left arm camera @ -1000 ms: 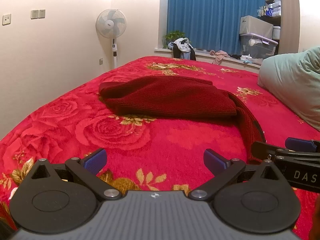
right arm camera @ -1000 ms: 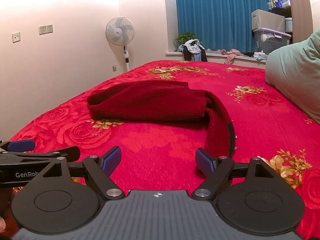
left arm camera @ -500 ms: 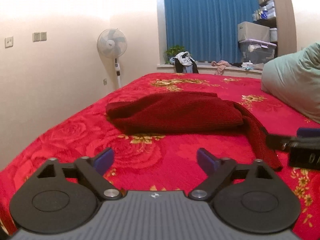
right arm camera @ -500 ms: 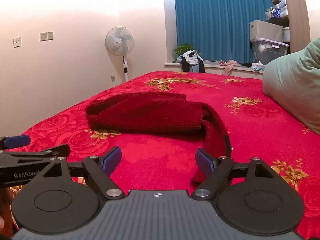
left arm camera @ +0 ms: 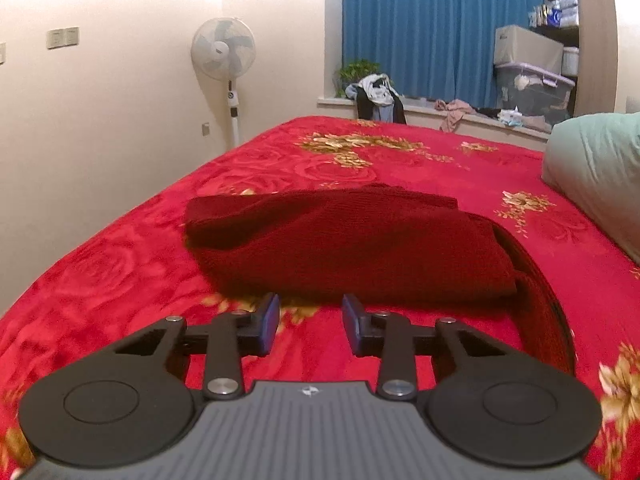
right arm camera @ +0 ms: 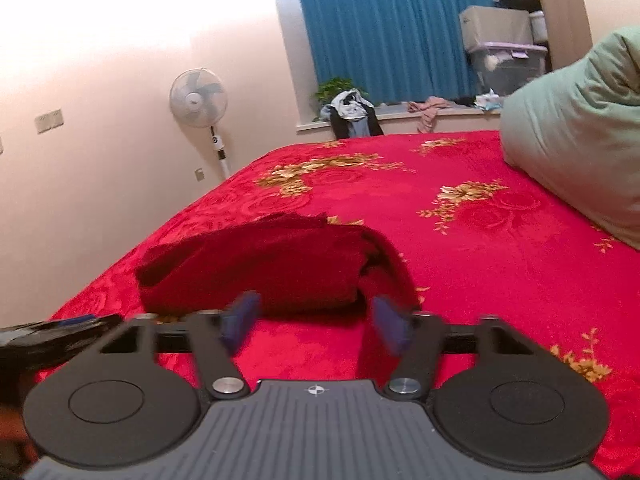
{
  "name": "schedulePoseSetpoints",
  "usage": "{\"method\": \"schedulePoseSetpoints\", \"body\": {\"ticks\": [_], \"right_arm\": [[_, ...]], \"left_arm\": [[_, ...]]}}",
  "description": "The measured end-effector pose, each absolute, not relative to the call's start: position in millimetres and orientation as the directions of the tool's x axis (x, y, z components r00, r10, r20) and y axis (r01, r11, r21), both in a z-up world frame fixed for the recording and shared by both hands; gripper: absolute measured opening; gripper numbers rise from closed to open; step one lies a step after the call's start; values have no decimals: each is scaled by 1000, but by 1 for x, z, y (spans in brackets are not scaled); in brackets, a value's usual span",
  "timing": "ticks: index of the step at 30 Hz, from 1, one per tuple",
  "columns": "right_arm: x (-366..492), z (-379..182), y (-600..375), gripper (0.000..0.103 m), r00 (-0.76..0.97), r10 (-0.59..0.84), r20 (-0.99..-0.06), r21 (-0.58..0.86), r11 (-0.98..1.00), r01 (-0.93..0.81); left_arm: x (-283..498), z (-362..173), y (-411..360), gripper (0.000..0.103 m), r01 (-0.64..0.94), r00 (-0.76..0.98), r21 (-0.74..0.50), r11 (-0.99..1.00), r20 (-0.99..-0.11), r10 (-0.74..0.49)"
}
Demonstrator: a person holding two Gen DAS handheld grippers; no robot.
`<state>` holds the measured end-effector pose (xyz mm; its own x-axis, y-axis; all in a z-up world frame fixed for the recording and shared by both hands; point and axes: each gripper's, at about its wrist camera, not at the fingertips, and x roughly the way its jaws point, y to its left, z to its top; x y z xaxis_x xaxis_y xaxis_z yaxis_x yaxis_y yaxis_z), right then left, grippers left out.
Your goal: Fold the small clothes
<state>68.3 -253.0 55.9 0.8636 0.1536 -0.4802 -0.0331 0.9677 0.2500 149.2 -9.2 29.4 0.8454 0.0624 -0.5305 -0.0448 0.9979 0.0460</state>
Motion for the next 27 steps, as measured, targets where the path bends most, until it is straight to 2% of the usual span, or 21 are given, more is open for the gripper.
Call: {"method": "schedulePoseSetpoints", "body": {"ticks": [1,3,8,10,13,15,16,19,20,22,23,25,26,27], "right_arm": [[72,57,-260,34,862,152,-484,264,964,-22],[75,58,-276,30,869,133,-477,295,955,16],[79,59,-305,32,872,96,-480,347,934,89],[82,56,-310,32,867,93,-490,360,927,104],[88,52,-315,32,857,108,-504,377,920,105],[90,50,-316,32,850,112,-514,371,923,103],[92,48,-315,32,848,113,-518,367,925,100],[96,44,-316,33,838,118,-533,364,926,101],[97,43,-316,33,833,119,-541,363,926,104],[100,40,-316,33,826,121,-551,364,925,107],[101,39,-315,33,823,121,-555,360,927,106],[102,38,-313,33,821,118,-559,347,932,103],[103,38,-312,33,819,117,-561,342,934,101],[103,38,-311,33,818,117,-563,340,935,100]], "left_arm": [[166,30,-13,39,-43,839,28,999,-542,51],[202,31,-17,39,-57,815,-40,998,-580,24],[294,29,-35,40,-135,782,-123,983,-623,29],[327,26,-44,44,-163,771,-143,976,-635,35],[368,26,-60,60,-194,782,-138,971,-620,68],[395,24,-72,91,-211,777,-126,969,-624,88],[408,22,-78,94,-230,765,-116,966,-636,106],[441,7,-86,97,-308,699,-134,942,-704,128],[449,1,-86,102,-329,669,-133,935,-732,131],[464,-8,-96,102,-314,624,-37,949,-761,177],[466,-10,-102,102,-277,620,25,961,-759,198],[453,-15,-109,86,-213,632,124,969,-739,233],[442,-14,-106,56,-217,640,147,965,-725,255],[428,-12,-99,35,-217,653,145,965,-713,254]]}}
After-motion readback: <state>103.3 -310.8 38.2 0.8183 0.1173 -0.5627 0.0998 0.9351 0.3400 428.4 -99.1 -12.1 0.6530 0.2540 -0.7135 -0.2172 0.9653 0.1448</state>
